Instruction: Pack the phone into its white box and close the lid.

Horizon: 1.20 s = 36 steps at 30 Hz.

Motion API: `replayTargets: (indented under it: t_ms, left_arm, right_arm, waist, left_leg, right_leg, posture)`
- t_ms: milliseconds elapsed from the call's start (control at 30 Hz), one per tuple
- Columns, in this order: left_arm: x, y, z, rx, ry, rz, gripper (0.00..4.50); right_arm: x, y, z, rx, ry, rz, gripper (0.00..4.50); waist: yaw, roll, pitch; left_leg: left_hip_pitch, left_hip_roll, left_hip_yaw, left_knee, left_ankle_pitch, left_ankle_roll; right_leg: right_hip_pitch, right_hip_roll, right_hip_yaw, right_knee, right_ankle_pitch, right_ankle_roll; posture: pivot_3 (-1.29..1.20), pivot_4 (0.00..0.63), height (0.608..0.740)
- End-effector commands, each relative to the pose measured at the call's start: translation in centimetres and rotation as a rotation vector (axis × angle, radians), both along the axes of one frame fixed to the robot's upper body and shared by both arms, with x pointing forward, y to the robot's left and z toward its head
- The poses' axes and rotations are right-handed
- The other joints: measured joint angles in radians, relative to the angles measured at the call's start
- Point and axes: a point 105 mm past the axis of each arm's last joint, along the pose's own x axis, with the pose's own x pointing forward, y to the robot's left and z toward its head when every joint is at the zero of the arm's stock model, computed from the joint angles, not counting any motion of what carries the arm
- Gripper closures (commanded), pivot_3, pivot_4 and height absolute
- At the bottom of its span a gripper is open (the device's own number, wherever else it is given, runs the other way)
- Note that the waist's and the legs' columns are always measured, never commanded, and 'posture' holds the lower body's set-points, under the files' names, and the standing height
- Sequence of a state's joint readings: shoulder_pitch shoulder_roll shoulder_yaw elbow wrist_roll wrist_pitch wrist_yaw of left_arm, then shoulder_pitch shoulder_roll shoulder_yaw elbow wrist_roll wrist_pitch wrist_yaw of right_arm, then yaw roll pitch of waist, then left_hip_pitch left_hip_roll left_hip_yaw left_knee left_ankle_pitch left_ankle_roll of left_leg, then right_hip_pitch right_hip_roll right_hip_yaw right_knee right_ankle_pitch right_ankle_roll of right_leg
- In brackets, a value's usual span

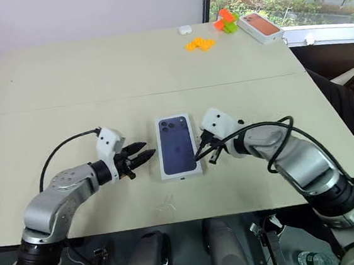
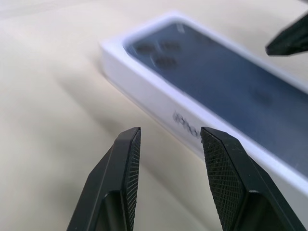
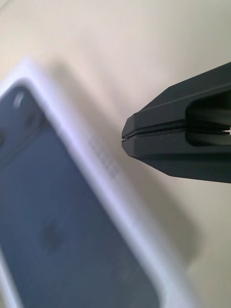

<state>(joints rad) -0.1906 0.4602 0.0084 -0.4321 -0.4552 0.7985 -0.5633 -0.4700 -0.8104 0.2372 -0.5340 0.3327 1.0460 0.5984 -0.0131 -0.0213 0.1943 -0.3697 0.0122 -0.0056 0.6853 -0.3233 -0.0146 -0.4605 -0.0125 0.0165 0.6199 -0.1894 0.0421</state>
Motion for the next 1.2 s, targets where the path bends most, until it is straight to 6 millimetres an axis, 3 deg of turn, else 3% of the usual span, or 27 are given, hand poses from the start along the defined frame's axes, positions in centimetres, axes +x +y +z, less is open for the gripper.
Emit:
replayTargets:
  t_ms: [33, 200, 300, 467, 733, 900, 967, 1067, 1133, 1200]
  left_arm:
    - [0.4, 0.4, 1.6, -0.037, -0.051, 0.003, 2.38]
    - [2.5, 0.2, 2.3, -0.012, -0.115, 0.049, 2.38]
    - [4.0, -1.3, 2.5, 0.022, -0.159, 0.034, 2.38]
    - [6.4, -3.3, 1.0, 0.137, -0.158, 0.044, 2.38]
    - [5.9, -3.8, -1.8, 0.242, -0.062, 0.000, 2.38]
    - [5.8, -3.6, -2.2, 0.255, -0.051, 0.001, 2.38]
    - [5.8, -3.4, -1.8, 0.236, -0.074, 0.009, 2.38]
    - [5.9, -3.2, 0.7, 0.114, -0.162, 0.032, 2.38]
    - [5.9, -1.7, 2.9, 0.029, -0.229, 0.084, 2.38]
    - [5.6, 1.2, 4.0, -0.014, -0.254, 0.162, 2.38]
  right_arm:
    - [-0.7, 0.2, 2.5, 0.019, -0.114, 0.082, 4.50]
    - [-3.3, 2.2, 3.6, 0.120, -0.101, 0.251, 4.50]
    - [-4.9, 3.3, 2.6, 0.153, -0.036, 0.311, 4.50]
    - [-5.6, 3.6, -0.1, 0.127, 0.066, 0.290, 4.50]
    - [-5.4, 2.9, -3.4, 0.076, 0.189, 0.188, 4.50]
    - [-5.1, 2.3, -3.9, 0.051, 0.203, 0.151, 4.50]
    - [-5.0, 2.3, -3.5, 0.055, 0.177, 0.158, 4.50]
    - [-3.8, 2.2, -1.7, 0.098, 0.065, 0.139, 4.50]
    - [-2.5, 1.3, -0.1, 0.100, -0.065, 0.088, 4.50]
    - [-1.1, 0.4, 1.7, 0.145, -0.195, 0.028, 4.50]
  waist:
    - [0.000, 0.000, 0.000]
    - [0.001, 0.000, 0.000]
    - [0.002, -0.001, -0.001]
    - [0.001, -0.001, -0.001]
    - [0.000, -0.002, -0.001]
    - [0.000, -0.002, -0.002]
    - [0.000, -0.003, -0.003]
    - [-0.001, -0.003, -0.003]
    - [-0.003, -0.003, -0.002]
    - [-0.003, -0.004, -0.002]
  left_leg:
    - [0.000, 0.000, 0.000, 0.000, 0.000, 0.000]
    - [0.001, 0.000, -0.001, 0.000, 0.000, 0.000]
    - [0.003, 0.000, -0.001, 0.000, 0.000, 0.000]
    - [0.013, -0.001, 0.000, 0.000, 0.000, 0.000]
    - [0.015, 0.000, -0.001, 0.000, 0.000, 0.000]
    - [0.016, 0.000, 0.000, 0.000, 0.000, 0.000]
    - [0.016, 0.000, 0.000, 0.000, 0.000, 0.000]
    - [0.016, 0.000, 0.000, 0.000, 0.000, 0.000]
    - [0.016, 0.000, 0.000, 0.000, 0.000, 0.000]
    - [0.016, 0.000, 0.000, 0.000, 0.000, 0.000]
  right_leg:
    - [0.000, 0.000, 0.000, 0.000, 0.000, 0.000]
    - [0.001, 0.001, 0.000, 0.000, 0.000, 0.000]
    - [0.003, 0.001, 0.000, 0.001, 0.000, 0.000]
    - [0.014, 0.001, 0.000, -0.002, 0.000, -0.001]
    - [0.017, 0.001, 0.000, -0.002, -0.002, 0.003]
    - [0.021, 0.001, 0.001, -0.002, -0.004, 0.002]
    - [0.021, 0.001, 0.001, -0.002, -0.004, 0.001]
    - [0.021, 0.001, 0.001, -0.002, -0.003, 0.002]
    - [0.019, 0.001, 0.001, -0.002, -0.003, 0.003]
    - [0.016, 0.001, 0.001, -0.002, -0.003, 0.003]
  posture:
    - [0.00, 0.150, 0.740]
    - [0.00, 0.150, 0.740]
    - [0.00, 0.150, 0.740]
    - [0.00, 0.150, 0.740]
    - [0.00, 0.150, 0.740]
    - [0.00, 0.150, 0.740]
    - [0.00, 0.150, 0.740]
    - [0.00, 0.150, 0.740]
    - [0.00, 0.150, 0.740]
    - [0.00, 0.150, 0.740]
